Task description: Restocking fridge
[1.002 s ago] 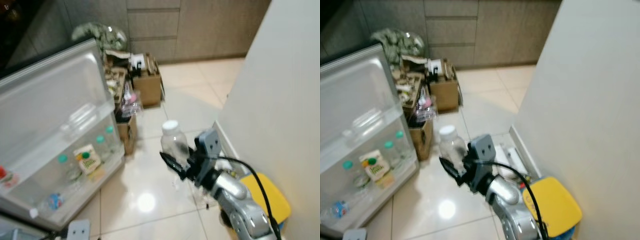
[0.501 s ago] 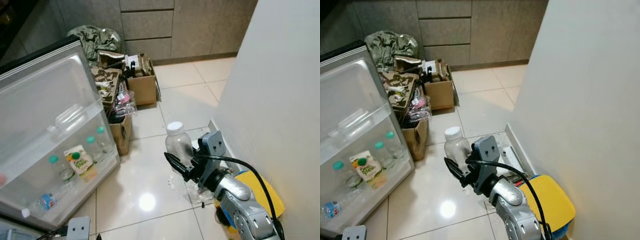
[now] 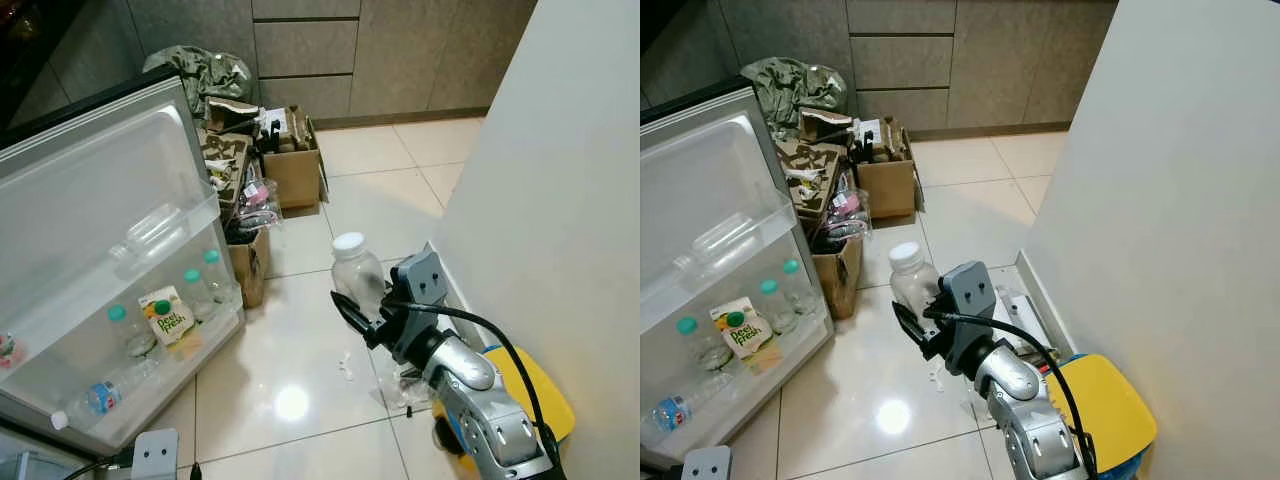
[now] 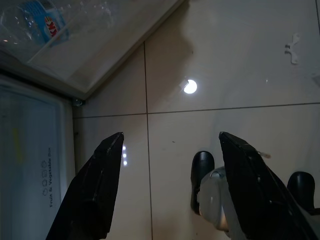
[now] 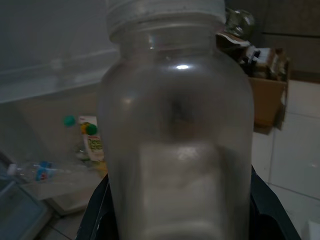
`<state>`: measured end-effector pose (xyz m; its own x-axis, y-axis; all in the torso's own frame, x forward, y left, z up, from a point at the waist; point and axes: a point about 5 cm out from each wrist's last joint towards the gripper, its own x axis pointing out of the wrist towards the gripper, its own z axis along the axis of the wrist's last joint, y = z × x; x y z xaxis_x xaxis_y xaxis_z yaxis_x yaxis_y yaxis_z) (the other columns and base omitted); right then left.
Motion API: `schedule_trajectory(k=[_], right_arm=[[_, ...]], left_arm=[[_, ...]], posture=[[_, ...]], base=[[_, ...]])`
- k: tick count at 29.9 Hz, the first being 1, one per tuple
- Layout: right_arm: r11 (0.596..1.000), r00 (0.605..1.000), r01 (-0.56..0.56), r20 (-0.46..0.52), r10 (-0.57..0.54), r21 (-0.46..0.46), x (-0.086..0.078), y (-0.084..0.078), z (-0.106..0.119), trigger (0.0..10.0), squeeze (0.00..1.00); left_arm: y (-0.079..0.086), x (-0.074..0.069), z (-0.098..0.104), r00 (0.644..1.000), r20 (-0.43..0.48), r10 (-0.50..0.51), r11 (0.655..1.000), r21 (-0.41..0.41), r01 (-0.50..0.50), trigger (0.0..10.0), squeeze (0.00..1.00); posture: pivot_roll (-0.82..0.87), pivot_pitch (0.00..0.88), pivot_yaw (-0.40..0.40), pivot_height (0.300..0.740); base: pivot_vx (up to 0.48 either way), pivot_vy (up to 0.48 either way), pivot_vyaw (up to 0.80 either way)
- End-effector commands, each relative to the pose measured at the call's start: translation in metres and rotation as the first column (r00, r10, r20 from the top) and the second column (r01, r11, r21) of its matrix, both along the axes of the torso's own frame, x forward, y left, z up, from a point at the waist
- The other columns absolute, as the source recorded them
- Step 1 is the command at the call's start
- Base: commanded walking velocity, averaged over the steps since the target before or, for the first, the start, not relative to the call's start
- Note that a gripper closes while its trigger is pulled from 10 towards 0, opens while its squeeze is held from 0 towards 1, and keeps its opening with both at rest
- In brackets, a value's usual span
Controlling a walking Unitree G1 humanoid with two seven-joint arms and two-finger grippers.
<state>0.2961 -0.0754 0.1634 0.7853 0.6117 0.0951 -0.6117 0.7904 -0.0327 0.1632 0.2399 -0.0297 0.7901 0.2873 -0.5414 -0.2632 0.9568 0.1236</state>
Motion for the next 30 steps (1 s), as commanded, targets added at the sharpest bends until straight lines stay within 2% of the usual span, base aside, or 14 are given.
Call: schedule_trajectory(k=[1,3,5,11,20,30], right_arm=[[0.999,0.999,0.048,0.013,-0.048,-0.008,0.003,-0.004,-0.001,10.0,0.0],[0.996,0.996,0.09,0.015,-0.089,-0.024,0.006,-0.008,-0.002,10.0,0.0],[0.979,0.98,0.198,0.031,-0.197,-0.038,0.014,-0.018,-0.003,10.0,0.0],[0.948,0.947,0.317,0.059,-0.315,-0.031,0.022,-0.033,0.0,10.0,0.0],[0.918,0.917,0.396,0.072,-0.393,-0.033,0.025,-0.042,-0.001,10.0,0.0],[0.906,0.905,0.421,0.074,-0.418,-0.031,0.027,-0.045,-0.002,10.0,0.0]], left_arm=[[0.001,-0.007,-0.004,1.0,-0.027,-0.007,1.0,0.011,0.008,10.0,0.0],[0.001,-0.007,-0.004,1.0,-0.027,-0.011,1.0,0.012,0.011,10.0,0.0],[0.001,-0.005,-0.003,1.0,-0.025,-0.018,1.0,0.015,0.018,10.0,0.0],[0.002,-0.004,-0.003,0.999,-0.025,-0.023,1.0,0.018,0.023,10.0,0.0],[0.0,-0.001,-0.002,0.999,-0.026,-0.032,0.999,0.017,0.033,10.0,0.0],[-0.001,0.002,-0.002,0.999,-0.025,-0.039,0.999,0.015,0.039,10.0,0.0]], posture=[[-0.05,0.177,-0.028,0.71],[-0.05,0.175,-0.027,0.71],[-0.05,0.174,-0.024,0.71],[-0.05,0.175,-0.018,0.71],[-0.06,0.177,-0.012,0.71],[-0.06,0.177,-0.009,0.71]], base=[[0.0,0.0,0.71],[0.0,0.0,0.72],[0.0,0.0,0.72],[0.0,0.0,0.73],[0.0,0.0,0.79],[0.0,0.0,0.8]])
